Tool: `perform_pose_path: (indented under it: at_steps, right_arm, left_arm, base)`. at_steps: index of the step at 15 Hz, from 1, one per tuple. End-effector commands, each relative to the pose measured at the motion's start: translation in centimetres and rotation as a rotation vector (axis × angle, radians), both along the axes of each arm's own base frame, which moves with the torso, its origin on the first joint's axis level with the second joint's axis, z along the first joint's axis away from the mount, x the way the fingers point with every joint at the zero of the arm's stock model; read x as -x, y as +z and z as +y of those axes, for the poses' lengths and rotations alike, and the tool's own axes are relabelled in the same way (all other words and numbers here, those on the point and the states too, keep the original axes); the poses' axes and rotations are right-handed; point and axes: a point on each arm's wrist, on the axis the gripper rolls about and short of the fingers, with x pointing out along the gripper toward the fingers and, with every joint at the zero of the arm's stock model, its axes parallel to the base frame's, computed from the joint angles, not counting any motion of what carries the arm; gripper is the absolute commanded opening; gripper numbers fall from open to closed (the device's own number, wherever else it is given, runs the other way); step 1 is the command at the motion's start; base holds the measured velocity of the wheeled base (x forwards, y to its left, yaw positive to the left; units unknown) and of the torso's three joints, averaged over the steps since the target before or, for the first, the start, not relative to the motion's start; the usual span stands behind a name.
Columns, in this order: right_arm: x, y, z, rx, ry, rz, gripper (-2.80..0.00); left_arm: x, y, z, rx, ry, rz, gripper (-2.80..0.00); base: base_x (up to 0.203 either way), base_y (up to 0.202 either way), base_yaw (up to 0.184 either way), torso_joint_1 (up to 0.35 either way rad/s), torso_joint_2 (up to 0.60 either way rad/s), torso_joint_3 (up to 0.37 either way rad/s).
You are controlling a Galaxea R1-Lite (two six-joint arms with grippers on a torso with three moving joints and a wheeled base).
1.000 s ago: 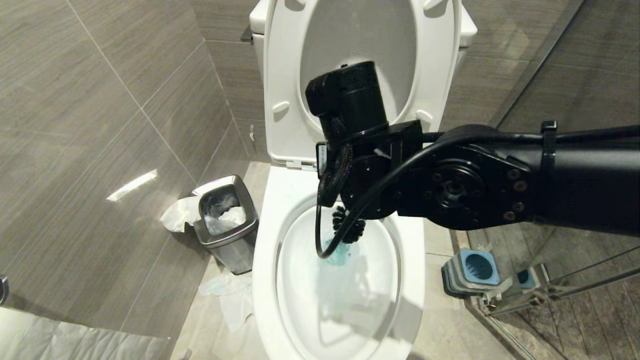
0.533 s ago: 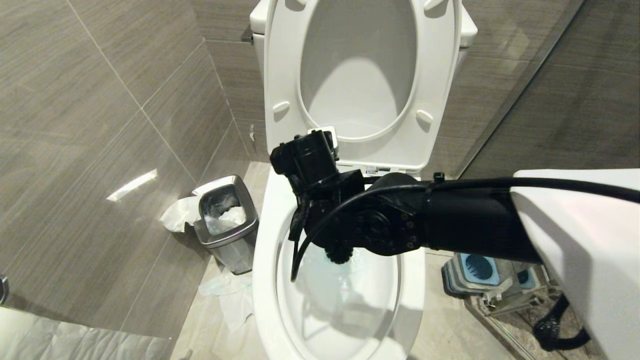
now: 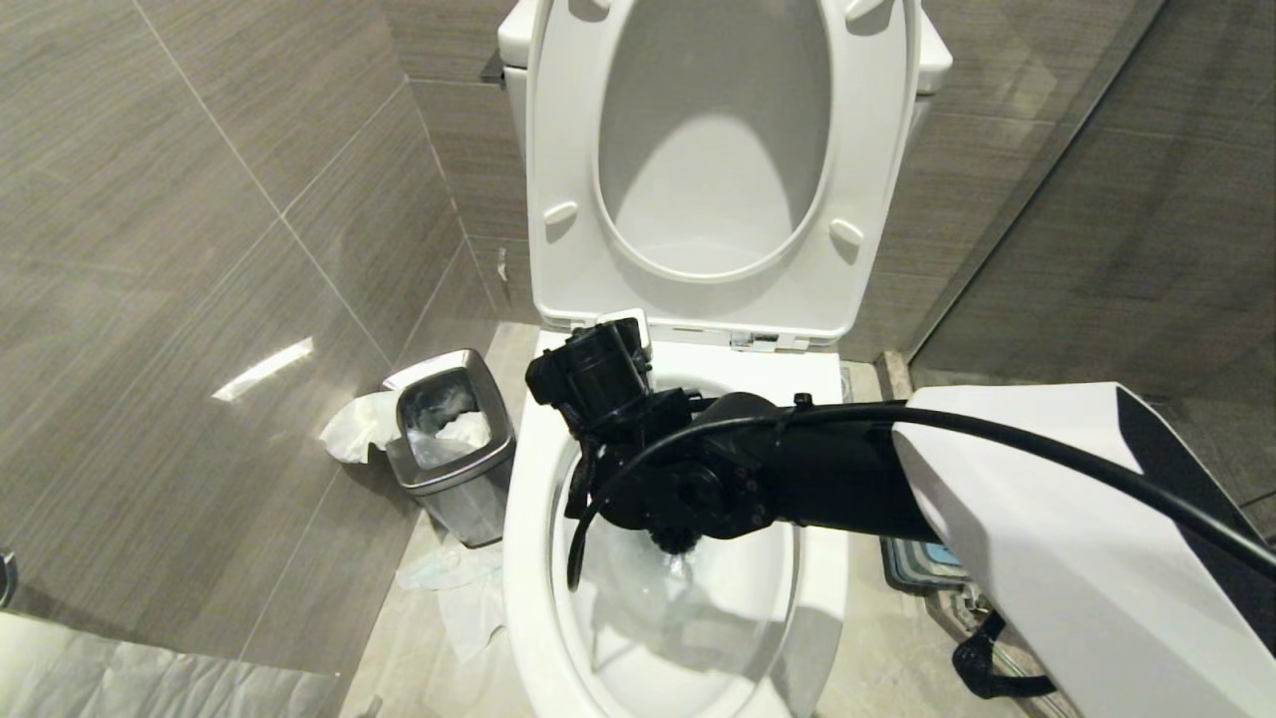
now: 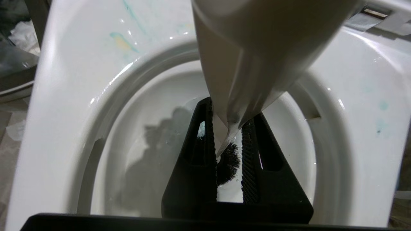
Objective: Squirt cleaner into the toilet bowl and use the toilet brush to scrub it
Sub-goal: Scrub the toilet bowl
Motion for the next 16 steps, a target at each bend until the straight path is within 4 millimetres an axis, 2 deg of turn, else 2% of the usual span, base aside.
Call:
perform_pose_path:
  at_steps: [1, 5, 8, 11, 14, 16]
  right_arm:
    - [0.7, 2.4, -0.7, -0.036, -0.002, -0.03, -2.8]
    - [3.9, 9.7, -4.0, -0.11, 0.013, -0.085, -2.8]
    - [7.0, 13.7, -7.3, -0.149, 0.061, -0.098, -2.8]
    - [8.9, 14.6, -9.1, -0.154, 0.209, -0.036, -2.8]
    - [9.0, 14.4, -8.8, -0.169, 0.327, 0.003, -2.8]
    - [8.9, 13.4, -8.4, -0.142, 0.418, 0.022, -2.8]
  left_arm:
    - [0.0, -0.1, 0.0, 0.001, 0.001, 0.003, -2.8]
    - [0.0, -0.1, 0.0, 0.001, 0.0, 0.004, -2.8]
    - [0.0, -0.1, 0.0, 0.001, 0.0, 0.003, -2.8]
    - [0.0, -0.1, 0.0, 0.001, 0.001, 0.003, -2.8]
    - [0.0, -0.1, 0.0, 0.0, 0.001, 0.003, -2.8]
    - [0.0, -0.1, 0.0, 0.001, 0.0, 0.003, -2.8]
  base:
    - [0.0, 0.0, 0.0, 0.0, 0.0, 0.0]
    - [0.0, 0.0, 0.0, 0.0, 0.0, 0.0]
    - [0.0, 0.0, 0.0, 0.0, 0.0, 0.0]
    - [0.0, 0.0, 0.0, 0.0, 0.0, 0.0]
    - [0.0, 0.0, 0.0, 0.0, 0.0, 0.0]
    - [0.0, 0.0, 0.0, 0.0, 0.0, 0.0]
